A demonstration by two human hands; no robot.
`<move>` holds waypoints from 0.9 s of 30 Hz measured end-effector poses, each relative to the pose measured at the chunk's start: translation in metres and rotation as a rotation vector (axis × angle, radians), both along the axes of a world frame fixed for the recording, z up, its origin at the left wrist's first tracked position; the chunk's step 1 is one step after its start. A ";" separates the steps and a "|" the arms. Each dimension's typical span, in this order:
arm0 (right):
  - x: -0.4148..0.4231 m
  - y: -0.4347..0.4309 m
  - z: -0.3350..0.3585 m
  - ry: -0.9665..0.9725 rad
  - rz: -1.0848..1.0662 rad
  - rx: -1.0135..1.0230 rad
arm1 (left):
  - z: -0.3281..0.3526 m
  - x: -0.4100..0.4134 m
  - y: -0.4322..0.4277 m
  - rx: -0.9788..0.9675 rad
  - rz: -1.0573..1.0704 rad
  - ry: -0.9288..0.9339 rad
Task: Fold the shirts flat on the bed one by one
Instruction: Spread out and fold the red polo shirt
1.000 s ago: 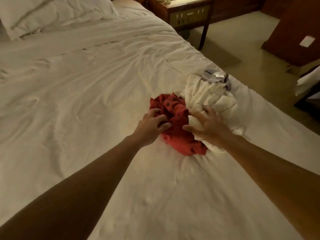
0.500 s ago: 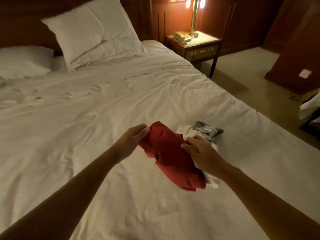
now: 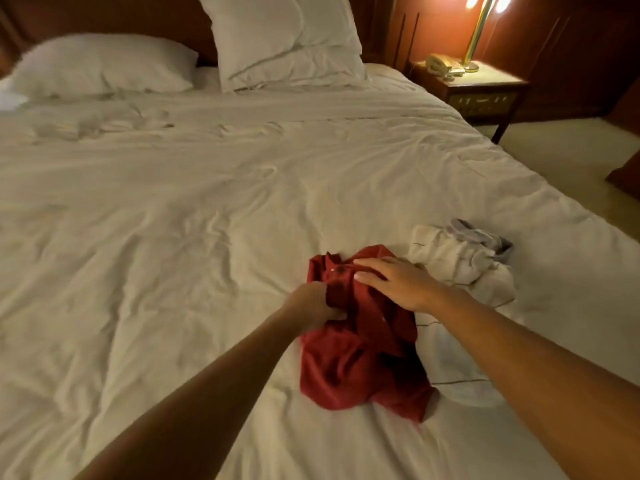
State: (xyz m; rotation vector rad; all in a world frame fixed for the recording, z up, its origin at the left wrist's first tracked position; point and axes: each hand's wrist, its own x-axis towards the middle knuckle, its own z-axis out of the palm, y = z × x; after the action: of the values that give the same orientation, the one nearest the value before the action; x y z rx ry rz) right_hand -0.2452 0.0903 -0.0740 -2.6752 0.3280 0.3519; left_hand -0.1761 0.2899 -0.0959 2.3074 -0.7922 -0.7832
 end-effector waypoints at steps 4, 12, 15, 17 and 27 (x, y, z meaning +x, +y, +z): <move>-0.001 0.031 -0.002 -0.115 -0.261 0.528 | 0.018 0.011 0.041 -0.400 0.180 0.224; 0.068 0.178 0.194 -0.393 -0.058 1.177 | 0.252 0.038 0.157 -0.845 0.164 -0.100; 0.069 0.219 0.291 -0.706 -0.024 1.211 | 0.361 0.031 0.198 -0.830 0.153 -0.420; 0.056 0.231 0.329 -0.912 -0.040 1.104 | 0.398 0.022 0.227 -0.693 0.117 -0.591; -0.088 0.195 0.187 -0.797 0.051 0.263 | 0.212 -0.034 0.321 -0.361 0.259 -0.857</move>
State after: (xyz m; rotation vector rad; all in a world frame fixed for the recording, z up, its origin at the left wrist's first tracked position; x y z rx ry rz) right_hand -0.3328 0.2851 0.1133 -2.3321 -0.0353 -0.6108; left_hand -0.2102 0.6105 0.1156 2.2960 -0.8517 0.4820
